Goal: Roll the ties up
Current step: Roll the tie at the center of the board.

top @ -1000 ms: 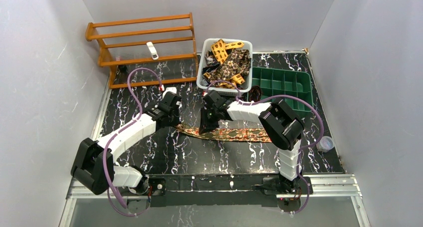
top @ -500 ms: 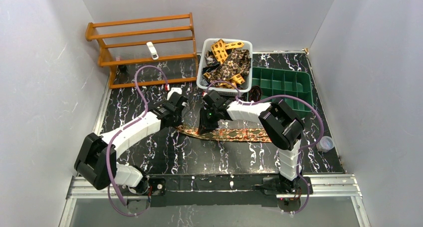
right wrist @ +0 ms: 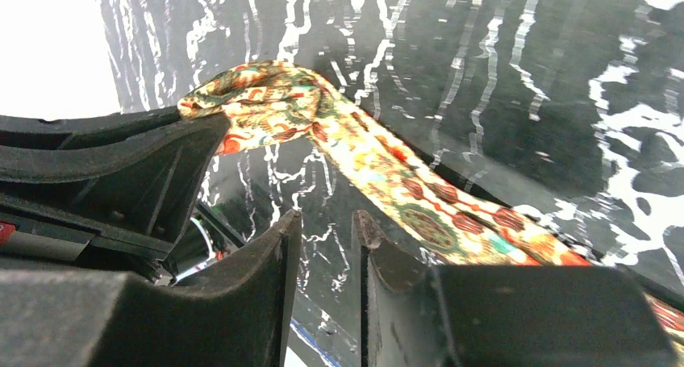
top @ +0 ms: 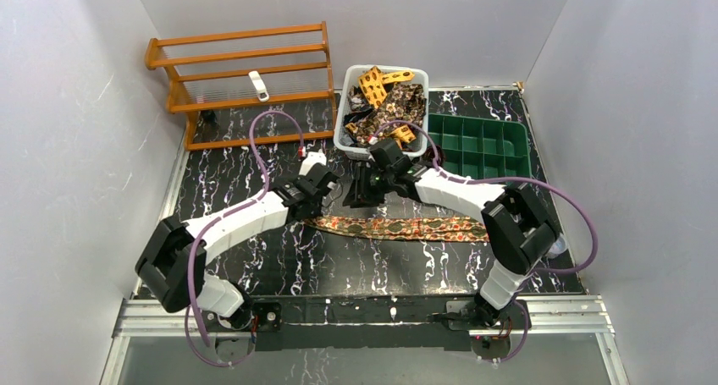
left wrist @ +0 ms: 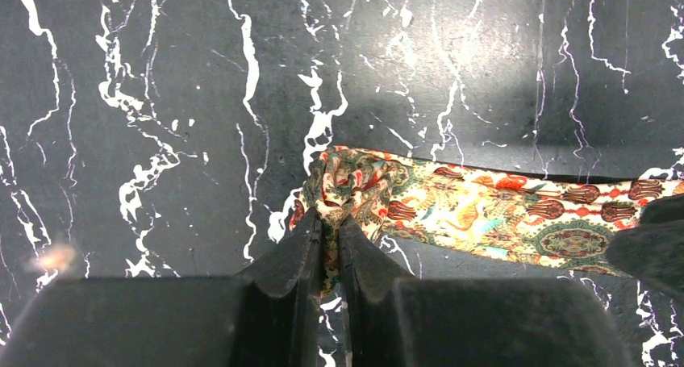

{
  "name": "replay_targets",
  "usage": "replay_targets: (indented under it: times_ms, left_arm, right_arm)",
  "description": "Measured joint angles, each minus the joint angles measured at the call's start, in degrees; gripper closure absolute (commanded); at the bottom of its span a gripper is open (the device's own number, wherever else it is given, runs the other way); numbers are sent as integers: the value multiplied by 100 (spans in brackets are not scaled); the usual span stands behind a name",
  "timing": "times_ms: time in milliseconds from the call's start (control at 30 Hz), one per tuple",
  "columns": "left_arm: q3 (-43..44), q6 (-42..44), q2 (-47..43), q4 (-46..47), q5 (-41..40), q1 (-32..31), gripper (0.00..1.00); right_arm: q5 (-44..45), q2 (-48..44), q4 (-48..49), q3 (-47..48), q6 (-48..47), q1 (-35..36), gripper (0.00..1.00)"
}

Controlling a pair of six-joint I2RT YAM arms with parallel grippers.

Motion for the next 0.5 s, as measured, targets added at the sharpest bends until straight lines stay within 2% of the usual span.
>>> replay_targets:
  times_ms: [167, 500]
  left_arm:
    - [122, -11, 330, 2, -149, -286, 91]
    - [487, -151, 815, -37, -404, -815, 78]
  right_arm:
    - [238, -295, 83, -538, 136, -234, 60]
    - [328, -374, 85, -756, 199, -308, 57]
